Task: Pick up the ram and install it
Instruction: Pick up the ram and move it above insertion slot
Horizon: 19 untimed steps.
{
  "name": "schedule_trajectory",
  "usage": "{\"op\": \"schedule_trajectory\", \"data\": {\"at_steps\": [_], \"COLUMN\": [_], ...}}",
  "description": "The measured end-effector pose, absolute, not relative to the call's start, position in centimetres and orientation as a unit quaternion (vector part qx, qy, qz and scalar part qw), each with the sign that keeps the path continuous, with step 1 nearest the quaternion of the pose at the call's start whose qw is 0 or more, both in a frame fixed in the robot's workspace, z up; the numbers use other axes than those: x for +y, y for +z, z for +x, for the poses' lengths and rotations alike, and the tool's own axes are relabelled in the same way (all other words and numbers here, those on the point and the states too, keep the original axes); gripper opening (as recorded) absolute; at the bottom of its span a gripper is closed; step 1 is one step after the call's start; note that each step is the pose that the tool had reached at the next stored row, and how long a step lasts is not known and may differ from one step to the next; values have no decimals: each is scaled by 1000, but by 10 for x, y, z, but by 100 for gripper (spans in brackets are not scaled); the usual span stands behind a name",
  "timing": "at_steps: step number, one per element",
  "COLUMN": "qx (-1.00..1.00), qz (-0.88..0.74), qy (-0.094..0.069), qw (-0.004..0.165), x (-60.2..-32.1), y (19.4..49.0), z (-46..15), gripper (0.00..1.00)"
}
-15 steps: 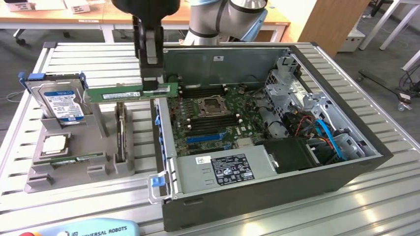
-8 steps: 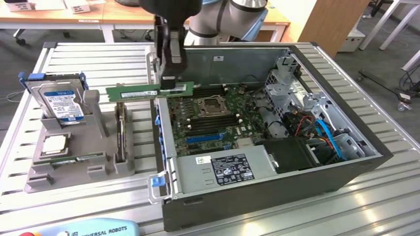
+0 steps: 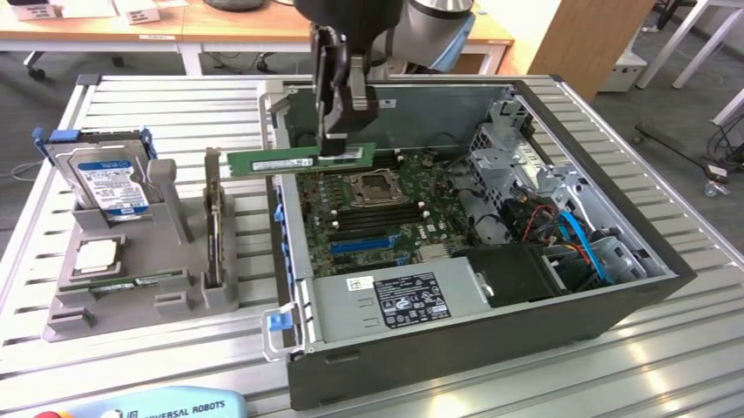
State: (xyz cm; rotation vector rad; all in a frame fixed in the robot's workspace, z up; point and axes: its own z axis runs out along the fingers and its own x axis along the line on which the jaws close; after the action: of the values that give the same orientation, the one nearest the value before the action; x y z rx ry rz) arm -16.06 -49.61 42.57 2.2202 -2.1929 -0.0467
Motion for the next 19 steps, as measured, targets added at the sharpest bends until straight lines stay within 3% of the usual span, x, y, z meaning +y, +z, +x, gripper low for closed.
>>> {"op": "schedule_trajectory", "data": {"at_steps": [19], "qx": [-703], "qz": [711], "qy": [-15], "qw": [10], "x": [-496], "y": [426], "z": [-101], "gripper": [12]}}
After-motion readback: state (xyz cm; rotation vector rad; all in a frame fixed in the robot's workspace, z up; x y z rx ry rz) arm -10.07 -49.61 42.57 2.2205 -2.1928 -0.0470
